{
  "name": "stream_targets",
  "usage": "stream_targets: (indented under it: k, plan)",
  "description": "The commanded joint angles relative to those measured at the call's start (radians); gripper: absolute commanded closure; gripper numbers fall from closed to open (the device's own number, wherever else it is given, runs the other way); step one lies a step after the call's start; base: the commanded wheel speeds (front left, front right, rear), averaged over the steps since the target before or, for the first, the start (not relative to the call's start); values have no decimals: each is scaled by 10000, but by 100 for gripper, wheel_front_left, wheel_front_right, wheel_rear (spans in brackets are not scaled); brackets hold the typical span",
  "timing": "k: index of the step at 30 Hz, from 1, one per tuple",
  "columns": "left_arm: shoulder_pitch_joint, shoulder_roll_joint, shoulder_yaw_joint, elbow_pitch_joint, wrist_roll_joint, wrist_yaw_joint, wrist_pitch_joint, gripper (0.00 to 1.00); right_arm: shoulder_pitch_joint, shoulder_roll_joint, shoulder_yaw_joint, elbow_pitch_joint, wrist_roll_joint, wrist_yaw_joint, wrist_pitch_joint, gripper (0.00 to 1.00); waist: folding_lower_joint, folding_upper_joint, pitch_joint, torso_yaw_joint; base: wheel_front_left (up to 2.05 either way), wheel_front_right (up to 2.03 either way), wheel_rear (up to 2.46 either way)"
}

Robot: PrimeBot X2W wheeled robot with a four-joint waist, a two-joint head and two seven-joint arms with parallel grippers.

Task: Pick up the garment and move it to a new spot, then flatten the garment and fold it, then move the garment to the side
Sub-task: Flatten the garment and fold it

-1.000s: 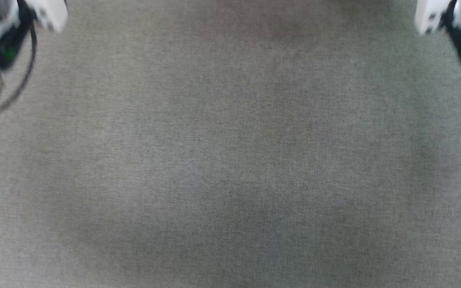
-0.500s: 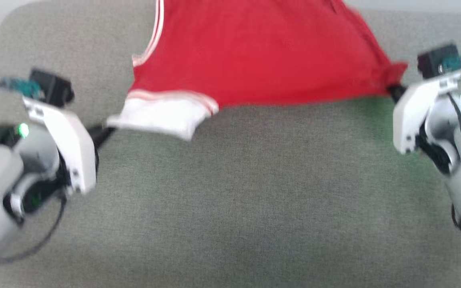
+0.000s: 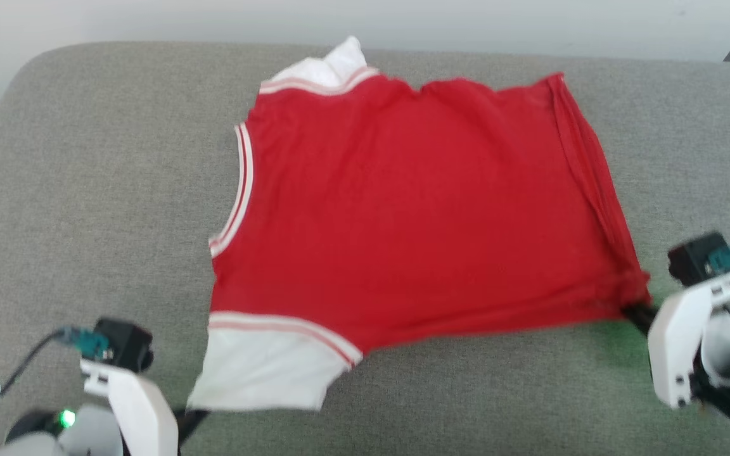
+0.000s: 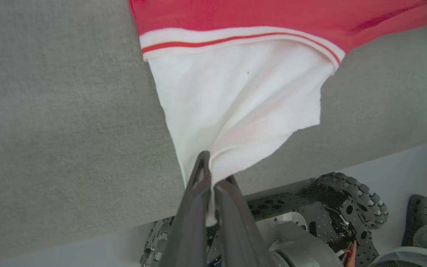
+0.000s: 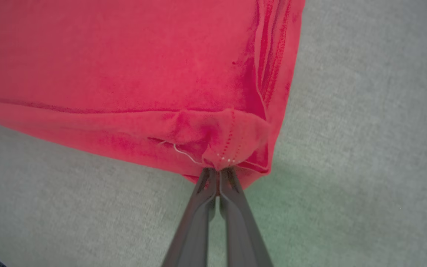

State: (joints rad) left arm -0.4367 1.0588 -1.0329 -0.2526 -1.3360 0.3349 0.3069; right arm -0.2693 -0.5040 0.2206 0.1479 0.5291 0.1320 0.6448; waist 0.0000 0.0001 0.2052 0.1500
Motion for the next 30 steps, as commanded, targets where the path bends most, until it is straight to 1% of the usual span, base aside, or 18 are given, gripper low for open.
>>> stream_targets:
  k: [1,2,6,10,14,18,20,23,25,30]
  plan:
    - [199,67,-45,-85,-88,74,-60,100,267,-38,-102,-197,85,-26,110,100,0,-1,-65,-10,0,0,0]
    - [420,92,-95,-157,-180,180,-113,100,596,-96,-215,-461,100,-26,259,100,0,-1,-85,-14,0,0,0]
    - [1029,102,-273,-398,-509,373,-234,100,1803,-177,-487,-1298,258,-26,837,100,0,-1,-184,-20,0,0,0]
    - [1316,173,-379,-524,-677,440,-243,100,2648,-285,-626,-1923,573,-26,1294,100,0,-1,-258,-48,0,0,0]
    - [1176,526,-72,-815,-725,536,-423,100,3171,-149,-993,-2495,926,-26,1299,100,0,-1,-251,-128,0,0,0]
    - [694,1099,239,-1222,-371,612,-371,100,3308,18,-1513,-3022,926,-26,1535,100,0,-1,-135,-168,0,0,0]
    - [302,1402,453,-1411,-37,588,-325,100,3160,214,-1814,-3357,838,-26,1594,100,0,-1,-28,-200,0,0,0]
    - [-431,1674,785,-1429,466,394,-179,100,2717,398,-2144,-3770,600,-26,1719,100,0,-1,131,-247,0,0,0]
    - [-989,1651,971,-1178,840,128,-44,100,2337,540,-2291,-3899,371,-26,1821,100,0,-1,256,-286,0,0,0]
    - [-2433,931,1311,-42,1409,-645,344,100,839,853,-2263,-3584,-205,-26,1709,100,0,-1,605,-387,0,0,0]
